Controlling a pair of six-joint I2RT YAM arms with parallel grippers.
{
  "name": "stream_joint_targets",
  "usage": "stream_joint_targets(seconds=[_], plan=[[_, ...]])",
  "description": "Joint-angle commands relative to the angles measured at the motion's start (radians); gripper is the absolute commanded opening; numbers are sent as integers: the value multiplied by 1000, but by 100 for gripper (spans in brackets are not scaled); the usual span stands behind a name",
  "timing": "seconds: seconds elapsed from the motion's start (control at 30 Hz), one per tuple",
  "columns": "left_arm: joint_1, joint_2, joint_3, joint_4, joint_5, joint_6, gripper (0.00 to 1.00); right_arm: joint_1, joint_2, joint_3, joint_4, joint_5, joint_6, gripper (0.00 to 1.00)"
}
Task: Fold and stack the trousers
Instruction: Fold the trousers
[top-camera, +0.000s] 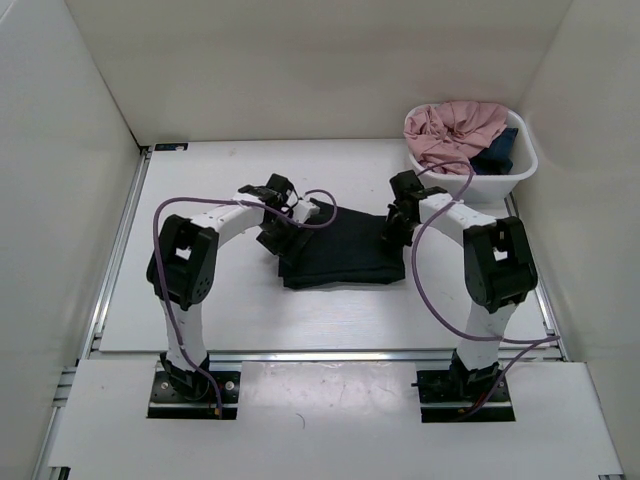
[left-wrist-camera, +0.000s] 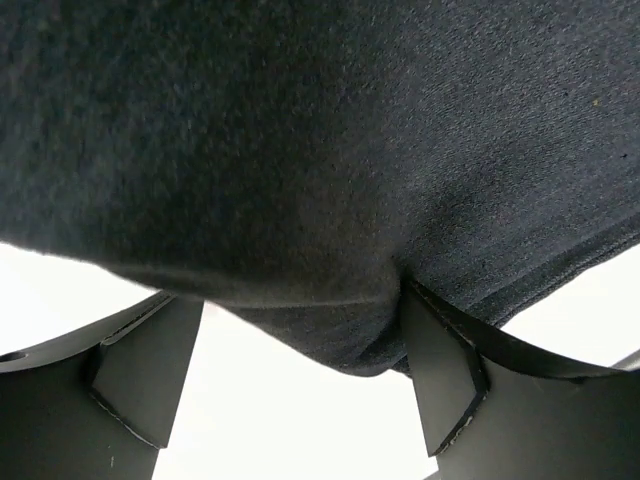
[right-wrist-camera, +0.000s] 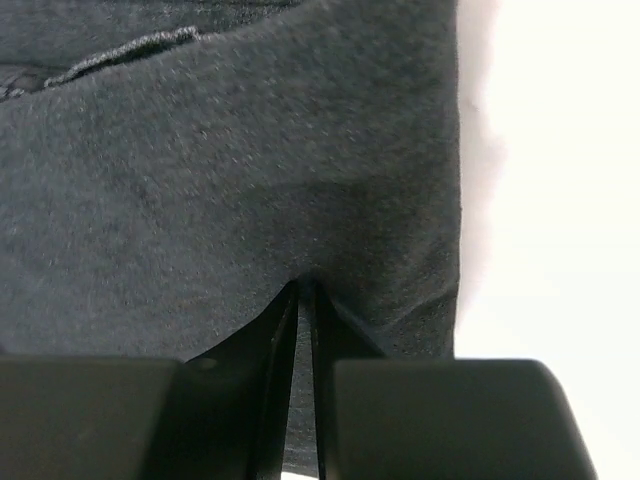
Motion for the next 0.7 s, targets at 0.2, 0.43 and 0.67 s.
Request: stream_joint_targets(seconds=[0.2,0.43,0.67], plan=[[148,-96,-21,27,-124,3,89,-4,35,130,-4,-113,-78,13],[157,-200,83,-79,57,12,93,-85,-184,156,-141,-81,-194,66],[229,-470,-18,-142,89,21,96,-180,-400,429,-506,31,-312,99]])
